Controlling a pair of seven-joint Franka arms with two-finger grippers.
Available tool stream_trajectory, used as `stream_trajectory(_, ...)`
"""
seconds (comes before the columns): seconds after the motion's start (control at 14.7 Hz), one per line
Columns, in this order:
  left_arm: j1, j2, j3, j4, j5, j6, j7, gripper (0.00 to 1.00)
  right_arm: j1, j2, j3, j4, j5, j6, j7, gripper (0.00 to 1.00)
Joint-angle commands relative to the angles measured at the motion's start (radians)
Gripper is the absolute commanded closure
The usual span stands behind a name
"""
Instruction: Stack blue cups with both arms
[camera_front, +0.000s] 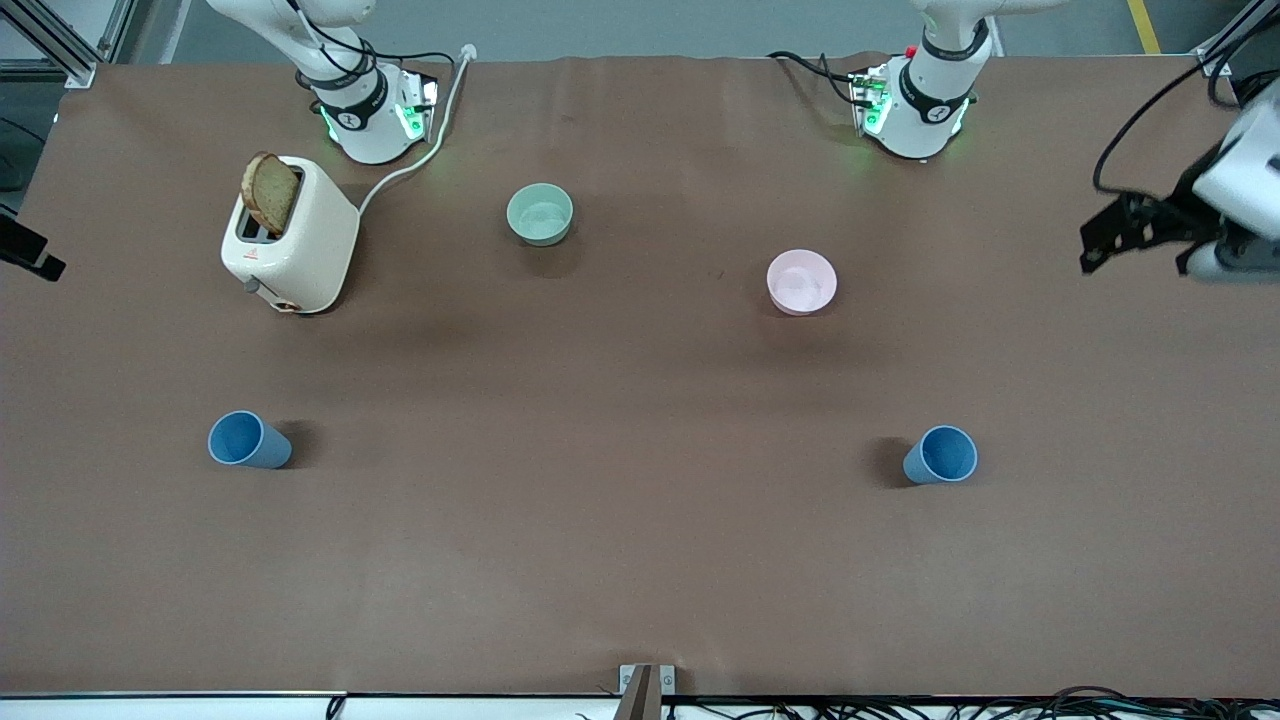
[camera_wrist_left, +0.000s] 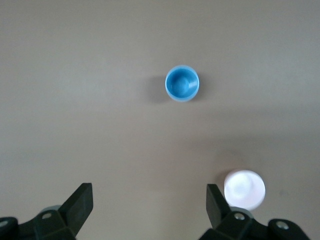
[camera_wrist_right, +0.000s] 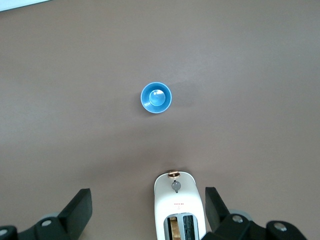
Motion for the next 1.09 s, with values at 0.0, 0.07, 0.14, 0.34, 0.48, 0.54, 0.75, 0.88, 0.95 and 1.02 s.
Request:
stream_trajectory(0.0, 0.017, 0.102, -0.007, -0.027, 0.017, 0.145, -0.016, 0.00, -0.008, 0.093, -0.004, -0.016, -0.005, 0.095, -0.007, 0.00)
stream_trajectory(0.07, 0.017, 0.143, -0.006, -0.027, 0.017, 0.180, -0.016, 0.00, -0.009, 0.131, -0.004, -0.018, -0.005, 0.130, -0.007, 0.00)
stream_trajectory(0.14, 0.017, 0.177, -0.006, -0.027, 0.017, 0.208, -0.017, 0.00, -0.010, 0.171, -0.004, -0.018, -0.005, 0.162, -0.009, 0.00)
stream_trajectory(0.34, 0.019, 0.263, -0.007, -0.027, 0.017, 0.271, -0.017, 0.00, -0.016, 0.260, -0.004, -0.071, -0.005, 0.296, -0.073, 0.00)
stream_trajectory(0.48, 0.020, 0.329, -0.006, -0.024, 0.017, 0.320, -0.019, 0.00, -0.033, 0.286, -0.004, -0.172, -0.005, 0.452, -0.113, 0.00)
stream_trajectory(0.54, 0.020, 0.360, -0.006, -0.024, 0.017, 0.346, -0.020, 0.02, -0.035, 0.295, -0.005, -0.235, -0.005, 0.547, -0.127, 0.00)
stream_trajectory(0.75, 0.011, 0.433, -0.006, -0.019, 0.015, 0.401, -0.022, 0.24, -0.042, 0.352, -0.015, -0.358, -0.006, 0.756, -0.179, 0.00)
stream_trajectory(0.88, 0.005, 0.470, -0.007, -0.018, 0.015, 0.434, -0.071, 0.30, -0.044, 0.400, -0.013, -0.363, -0.006, 0.770, -0.184, 0.00)
stream_trajectory(0.95, 0.005, 0.490, -0.007, -0.012, 0.017, 0.440, -0.103, 0.34, -0.044, 0.416, -0.015, -0.361, -0.006, 0.781, -0.184, 0.00)
stream_trajectory(1.02, 0.003, 0.505, -0.007, -0.006, 0.017, 0.445, -0.121, 0.37, -0.044, 0.429, -0.015, -0.364, -0.006, 0.799, -0.184, 0.00)
